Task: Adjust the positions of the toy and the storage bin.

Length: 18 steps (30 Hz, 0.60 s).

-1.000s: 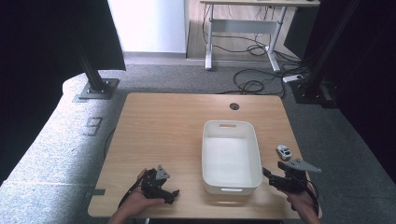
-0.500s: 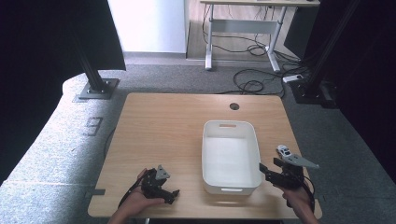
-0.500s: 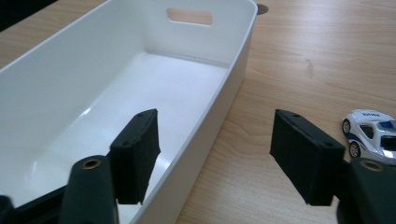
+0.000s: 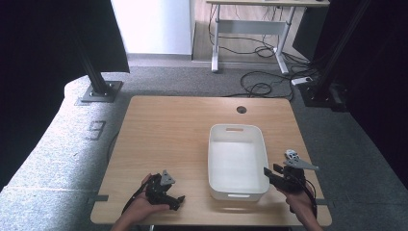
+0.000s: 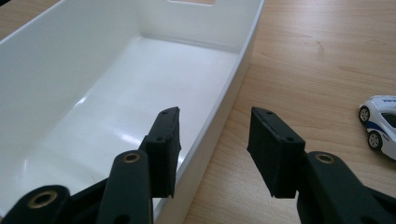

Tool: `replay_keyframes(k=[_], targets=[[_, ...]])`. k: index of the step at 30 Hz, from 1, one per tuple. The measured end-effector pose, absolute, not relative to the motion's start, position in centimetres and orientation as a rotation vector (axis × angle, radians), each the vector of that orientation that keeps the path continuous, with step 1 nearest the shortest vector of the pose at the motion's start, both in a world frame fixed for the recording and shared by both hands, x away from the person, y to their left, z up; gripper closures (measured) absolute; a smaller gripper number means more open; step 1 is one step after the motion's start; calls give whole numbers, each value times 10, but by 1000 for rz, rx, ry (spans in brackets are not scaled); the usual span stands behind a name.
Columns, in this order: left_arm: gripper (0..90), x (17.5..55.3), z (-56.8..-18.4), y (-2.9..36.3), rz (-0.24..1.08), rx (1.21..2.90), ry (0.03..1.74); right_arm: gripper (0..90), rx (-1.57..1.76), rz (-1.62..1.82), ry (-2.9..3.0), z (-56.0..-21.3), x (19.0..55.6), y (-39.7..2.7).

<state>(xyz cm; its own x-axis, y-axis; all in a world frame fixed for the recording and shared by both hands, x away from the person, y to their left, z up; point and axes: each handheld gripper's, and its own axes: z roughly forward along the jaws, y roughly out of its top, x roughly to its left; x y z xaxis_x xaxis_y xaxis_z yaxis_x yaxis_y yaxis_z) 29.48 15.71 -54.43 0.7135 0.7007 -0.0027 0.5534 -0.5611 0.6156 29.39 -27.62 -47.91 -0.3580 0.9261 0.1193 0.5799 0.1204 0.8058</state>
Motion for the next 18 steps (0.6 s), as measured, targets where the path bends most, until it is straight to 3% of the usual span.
replay_keyframes(k=[5,8,18], targets=[[0,295,-544,157,323,2321,950,570,1459,1131,1991,-482,293,-276],[0,295,-544,157,323,2321,950,635,1436,1129,1980,-483,292,-272],[0,295,-544,157,323,2321,949,679,1436,1121,1985,-487,292,-265]])
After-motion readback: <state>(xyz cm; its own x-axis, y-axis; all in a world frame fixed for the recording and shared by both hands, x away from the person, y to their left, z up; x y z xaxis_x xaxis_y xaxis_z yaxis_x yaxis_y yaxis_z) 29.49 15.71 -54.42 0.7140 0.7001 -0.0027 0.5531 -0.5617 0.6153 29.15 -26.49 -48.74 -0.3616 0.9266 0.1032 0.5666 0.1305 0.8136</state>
